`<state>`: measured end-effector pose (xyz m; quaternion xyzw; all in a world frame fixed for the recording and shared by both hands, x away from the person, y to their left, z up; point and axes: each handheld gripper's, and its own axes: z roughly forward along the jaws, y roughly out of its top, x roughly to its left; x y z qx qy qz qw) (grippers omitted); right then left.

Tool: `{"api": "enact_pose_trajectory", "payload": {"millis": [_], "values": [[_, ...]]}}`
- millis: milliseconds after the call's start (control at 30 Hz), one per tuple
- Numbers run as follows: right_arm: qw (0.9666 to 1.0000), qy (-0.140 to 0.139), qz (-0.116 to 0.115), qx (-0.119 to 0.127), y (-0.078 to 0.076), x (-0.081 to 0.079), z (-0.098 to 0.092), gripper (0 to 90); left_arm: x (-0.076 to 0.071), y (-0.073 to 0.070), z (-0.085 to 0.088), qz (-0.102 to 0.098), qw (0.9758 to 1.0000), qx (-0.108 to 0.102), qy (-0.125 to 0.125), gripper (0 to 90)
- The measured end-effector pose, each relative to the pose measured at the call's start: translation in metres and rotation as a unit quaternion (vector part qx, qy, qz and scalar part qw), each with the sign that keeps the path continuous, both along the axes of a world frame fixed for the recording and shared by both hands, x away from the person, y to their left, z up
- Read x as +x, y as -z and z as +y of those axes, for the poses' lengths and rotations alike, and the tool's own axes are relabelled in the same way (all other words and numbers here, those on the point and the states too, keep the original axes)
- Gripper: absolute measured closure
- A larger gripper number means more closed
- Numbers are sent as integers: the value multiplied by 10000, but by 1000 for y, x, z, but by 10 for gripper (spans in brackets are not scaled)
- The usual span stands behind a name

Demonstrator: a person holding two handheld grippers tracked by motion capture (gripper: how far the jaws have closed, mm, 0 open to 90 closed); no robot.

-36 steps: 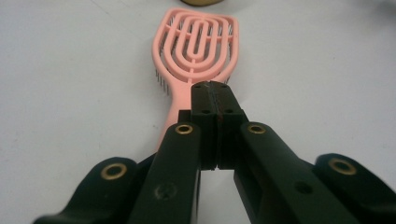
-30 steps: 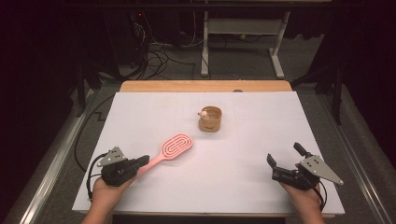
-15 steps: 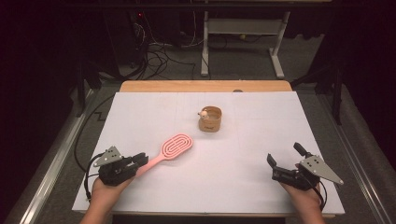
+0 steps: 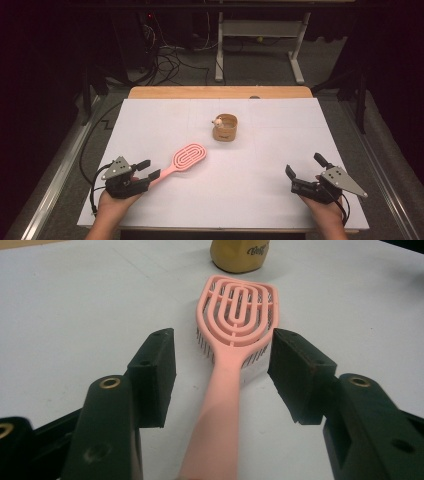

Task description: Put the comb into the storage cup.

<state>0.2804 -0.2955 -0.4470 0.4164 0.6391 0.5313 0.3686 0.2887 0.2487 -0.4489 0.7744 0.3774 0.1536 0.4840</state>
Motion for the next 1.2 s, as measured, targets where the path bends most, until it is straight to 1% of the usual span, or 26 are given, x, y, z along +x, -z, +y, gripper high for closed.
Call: {"api": "enact_pose_trajectory", "payload": {"millis": [33,67,100,167,200,233,300,333,367,400,433,467,567,600,633,667,733,767,1067,1200], "values": [[10000,0,0,0,0,0,0,3,0,0,0,0,10000,0,0,434],[10000,-3,0,-3,0,0,0,3,0,0,0,-19,10000,23,-20,371],[10000,-3,0,-3,0,0,0,3,0,0,-1,-5,10000,42,-52,371],[10000,1,0,2,0,0,0,3,0,0,-1,7,10000,29,-39,359],[10000,4,5,11,0,0,0,3,0,0,-1,-14,10000,51,-52,320],[10000,4,5,11,0,0,0,3,0,0,-1,-14,10000,51,-52,300],[10000,3,-7,2,0,0,0,3,-1,0,-2,-47,10000,45,-40,296],[10000,-3,-13,-6,0,-1,0,3,-1,0,-2,-63,10000,43,-24,263],[10000,-3,-13,-6,0,-1,0,3,-1,0,-2,-61,10000,60,-31,263],[10000,2,-18,-12,0,-1,1,3,-1,0,-3,-63,9999,62,-61,211],[10000,2,-18,-12,0,-1,1,3,-1,0,-3,-63,9999,62,-61,197],[10000,2,-15,-2,0,-1,1,3,-1,-1,-4,-58,9999,69,-106,149],[10000,10,-21,-6,-1,-1,1,3,-1,-1,-4,-97,9999,72,-104,138],[10000,11,-18,-1,-1,-1,1,3,0,-1,-4,-95,9998,90,-122,102],[10000,5,-19,-7,0,-1,0,3,1,-1,-5,-50,9998,99,-138,15],[10000,7,-16,-6,0,-1,0,3,1,-1,-5,-50,9998,99,-138,0],[10000,11,-12,1,0,-1,0,3,1,-1,-6,-22,9998,104,-144,0],[10000,4,-18,-5,-1,-1,0,3,1,-1,-6,-62,9998,129,-161,0],[10000,-6,-44,-17,-1,-2,1,3,2,-3,-9,-8,9999,153,-2,0],[10000,4,-39,-14,-1,-1,1,3,5,-4,-11,-2,9999,102,28,0]]}}
